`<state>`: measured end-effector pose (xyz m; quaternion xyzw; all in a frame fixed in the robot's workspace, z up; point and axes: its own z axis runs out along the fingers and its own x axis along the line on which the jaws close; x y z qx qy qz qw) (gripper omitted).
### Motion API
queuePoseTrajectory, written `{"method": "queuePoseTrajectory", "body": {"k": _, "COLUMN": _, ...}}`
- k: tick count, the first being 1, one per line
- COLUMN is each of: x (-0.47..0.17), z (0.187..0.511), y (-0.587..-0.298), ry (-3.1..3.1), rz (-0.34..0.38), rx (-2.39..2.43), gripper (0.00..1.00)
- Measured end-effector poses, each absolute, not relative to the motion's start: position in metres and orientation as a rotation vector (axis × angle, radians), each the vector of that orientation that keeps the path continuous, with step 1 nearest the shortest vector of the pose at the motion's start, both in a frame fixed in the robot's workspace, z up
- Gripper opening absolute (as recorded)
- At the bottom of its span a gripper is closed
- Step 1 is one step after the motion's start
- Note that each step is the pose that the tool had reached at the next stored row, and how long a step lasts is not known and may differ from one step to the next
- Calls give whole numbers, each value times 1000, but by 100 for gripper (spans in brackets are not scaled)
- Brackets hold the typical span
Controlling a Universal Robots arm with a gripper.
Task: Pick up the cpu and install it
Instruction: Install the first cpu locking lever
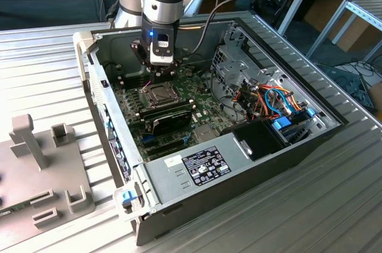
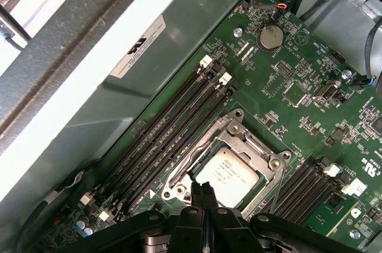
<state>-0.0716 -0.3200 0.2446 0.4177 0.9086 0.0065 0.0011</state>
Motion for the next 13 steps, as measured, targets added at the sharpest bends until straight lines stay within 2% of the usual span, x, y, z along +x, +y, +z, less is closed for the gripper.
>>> {"method": "queuePoseTrajectory", "body": {"k": 13, "x": -72, "z": 244, "y": -320, "ry": 2857, "rz": 20, "rx": 1302, "gripper": 11}}
